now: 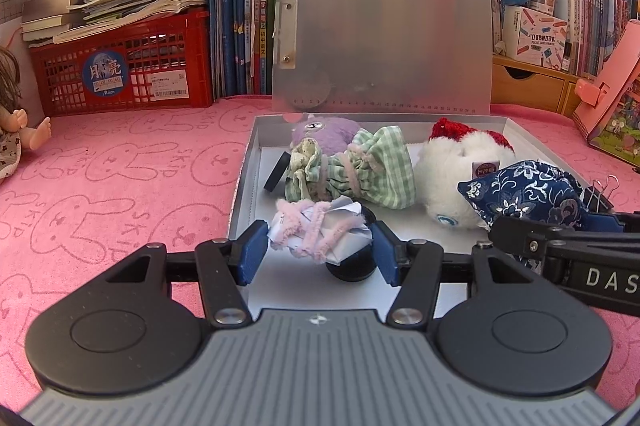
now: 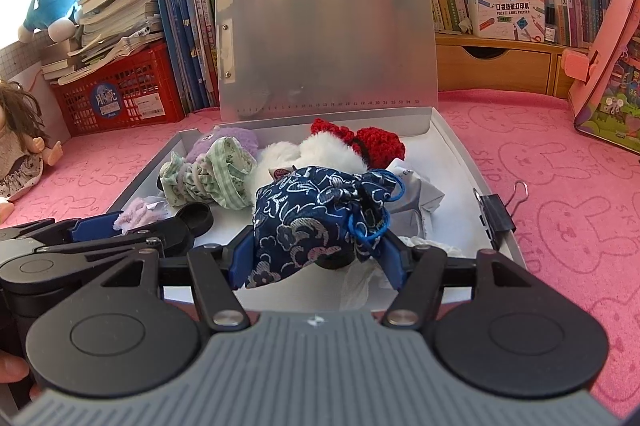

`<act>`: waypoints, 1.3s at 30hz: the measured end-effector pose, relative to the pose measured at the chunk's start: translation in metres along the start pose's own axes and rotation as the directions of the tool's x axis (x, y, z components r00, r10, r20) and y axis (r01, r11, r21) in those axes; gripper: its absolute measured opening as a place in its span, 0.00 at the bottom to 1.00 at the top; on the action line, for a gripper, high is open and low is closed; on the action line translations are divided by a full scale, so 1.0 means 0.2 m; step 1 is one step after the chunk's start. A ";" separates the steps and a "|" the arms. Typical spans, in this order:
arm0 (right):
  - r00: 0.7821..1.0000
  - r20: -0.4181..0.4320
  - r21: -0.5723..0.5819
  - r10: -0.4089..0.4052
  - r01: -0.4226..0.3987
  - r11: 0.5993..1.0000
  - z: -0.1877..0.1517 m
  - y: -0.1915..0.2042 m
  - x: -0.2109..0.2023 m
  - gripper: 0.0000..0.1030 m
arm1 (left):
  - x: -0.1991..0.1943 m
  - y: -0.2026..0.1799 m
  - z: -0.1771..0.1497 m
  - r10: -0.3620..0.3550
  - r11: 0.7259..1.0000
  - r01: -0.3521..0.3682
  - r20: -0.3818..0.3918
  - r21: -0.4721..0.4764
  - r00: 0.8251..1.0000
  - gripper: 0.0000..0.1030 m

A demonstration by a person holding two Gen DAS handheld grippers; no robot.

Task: Organize objects
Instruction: 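Carry tissue bundle with left tool while right tool carries pouch into box, then open both tools to release the tissue bundle and pouch in the box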

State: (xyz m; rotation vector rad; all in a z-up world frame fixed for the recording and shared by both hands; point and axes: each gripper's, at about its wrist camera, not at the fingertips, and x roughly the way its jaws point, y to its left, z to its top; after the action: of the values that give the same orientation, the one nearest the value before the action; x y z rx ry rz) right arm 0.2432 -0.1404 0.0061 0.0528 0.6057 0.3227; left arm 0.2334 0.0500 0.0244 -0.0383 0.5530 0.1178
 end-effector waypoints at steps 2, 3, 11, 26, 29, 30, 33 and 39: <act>1.000 -0.006 0.011 0.001 -0.001 1.000 0.02 -0.01 0.03 0.64 | 0.02 0.00 0.01 0.005 1.000 -0.005 0.003 0.003 1.000 0.60; 1.000 -0.008 0.014 -0.001 0.001 1.000 0.03 -0.02 0.04 0.64 | 0.03 0.00 0.02 0.007 1.000 -0.007 0.004 0.002 1.000 0.60; 1.000 -0.020 0.018 -0.015 0.015 1.000 0.12 -0.04 0.14 0.64 | 0.12 0.01 0.08 0.033 0.999 -0.034 0.009 0.013 0.999 0.60; 0.998 -0.050 0.011 -0.024 0.025 1.000 0.13 -0.05 0.22 0.66 | 0.20 0.00 0.12 0.044 0.999 -0.044 -0.006 0.019 0.999 0.61; 0.998 -0.052 0.019 -0.023 0.024 1.000 0.13 -0.05 0.22 0.68 | 0.21 -0.01 0.11 0.045 0.999 -0.044 -0.015 0.030 0.999 0.61; 0.998 -0.052 0.020 -0.024 0.026 0.999 0.13 -0.06 0.22 0.69 | 0.21 -0.01 0.11 0.045 0.998 -0.045 -0.018 0.032 0.999 0.61; 0.998 -0.051 0.033 -0.025 0.027 0.999 0.12 -0.06 0.22 0.70 | 0.21 -0.01 0.11 0.048 0.998 -0.047 -0.019 0.033 0.999 0.62; 0.998 -0.064 0.050 -0.026 0.030 0.998 0.11 -0.07 0.22 0.77 | 0.20 -0.01 0.11 0.050 0.998 -0.049 -0.024 0.033 0.998 0.67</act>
State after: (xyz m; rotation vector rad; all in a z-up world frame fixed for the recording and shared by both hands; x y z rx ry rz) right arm 0.2929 -0.1397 -0.0019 0.0837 0.6766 0.2824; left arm 0.2788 0.0536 0.0220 0.0057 0.5810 0.1568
